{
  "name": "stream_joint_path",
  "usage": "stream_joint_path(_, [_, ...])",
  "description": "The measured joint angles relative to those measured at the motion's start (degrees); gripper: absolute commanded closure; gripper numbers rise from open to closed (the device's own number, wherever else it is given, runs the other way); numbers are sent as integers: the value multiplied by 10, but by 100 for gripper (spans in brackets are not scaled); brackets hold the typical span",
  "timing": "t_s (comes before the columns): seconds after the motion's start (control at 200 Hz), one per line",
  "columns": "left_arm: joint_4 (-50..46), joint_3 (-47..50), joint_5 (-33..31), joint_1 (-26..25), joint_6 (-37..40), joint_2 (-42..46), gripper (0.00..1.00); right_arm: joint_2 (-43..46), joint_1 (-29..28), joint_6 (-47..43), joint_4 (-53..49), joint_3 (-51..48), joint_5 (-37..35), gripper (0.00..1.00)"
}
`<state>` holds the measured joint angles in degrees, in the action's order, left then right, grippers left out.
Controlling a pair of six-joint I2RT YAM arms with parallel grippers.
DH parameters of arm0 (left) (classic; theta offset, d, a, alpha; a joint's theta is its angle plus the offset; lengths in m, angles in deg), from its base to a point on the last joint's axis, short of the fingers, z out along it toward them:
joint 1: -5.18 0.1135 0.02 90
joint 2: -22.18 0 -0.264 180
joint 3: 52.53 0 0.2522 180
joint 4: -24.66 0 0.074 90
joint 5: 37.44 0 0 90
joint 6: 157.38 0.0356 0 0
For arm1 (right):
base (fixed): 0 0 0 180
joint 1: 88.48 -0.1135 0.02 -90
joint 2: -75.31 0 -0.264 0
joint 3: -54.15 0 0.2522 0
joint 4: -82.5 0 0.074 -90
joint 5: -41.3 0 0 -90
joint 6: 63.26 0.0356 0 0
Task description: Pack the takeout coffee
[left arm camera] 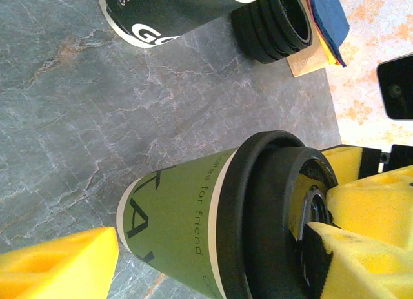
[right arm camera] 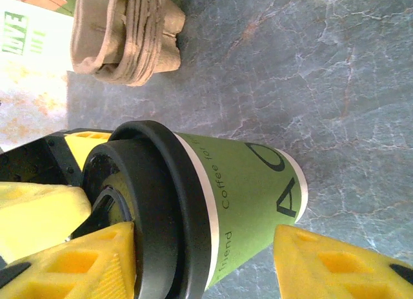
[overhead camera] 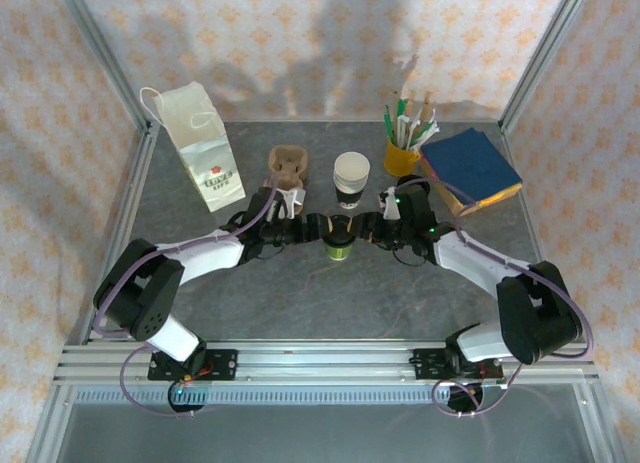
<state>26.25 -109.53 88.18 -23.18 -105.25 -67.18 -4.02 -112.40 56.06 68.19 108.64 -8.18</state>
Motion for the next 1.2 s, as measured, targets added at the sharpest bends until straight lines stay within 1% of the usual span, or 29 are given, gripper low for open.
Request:
stream_joint_path(0.135, [10,9,-1,0,-2,6,26,3,1,7,22,-10,4,46])
stream_joint_path(0.315, [-7,2,-4,-3,0,11,25,9,-1,7,11,-5,0,46])
stream_joint_path(0.671, [-111,-43,-32,-5,20,40,22,9,-10,-7,-106,63,-48,40])
stream_joint_path(0.811, [-144,-57,-51,-4,24,70,22,9,-17,-11,-155,101,-71,37])
stream_joint_path(0.856, [-154,-57,-59,-1,24,87,22,9,-24,-11,-170,116,-81,32])
stream_joint_path(0.956, [-174,-57,-83,12,25,127,22,9,-49,-15,-207,153,-116,30])
stream_joint_path(1.041, [-191,-57,-114,29,24,167,22,9,-85,-16,-242,188,-163,29])
stream_joint_path(1.106, [-194,-51,-137,45,24,200,21,8,-117,-16,-267,216,-200,25])
stream_joint_path(1.201, [-196,-31,-160,69,24,250,21,0,-158,-14,-301,251,-254,23])
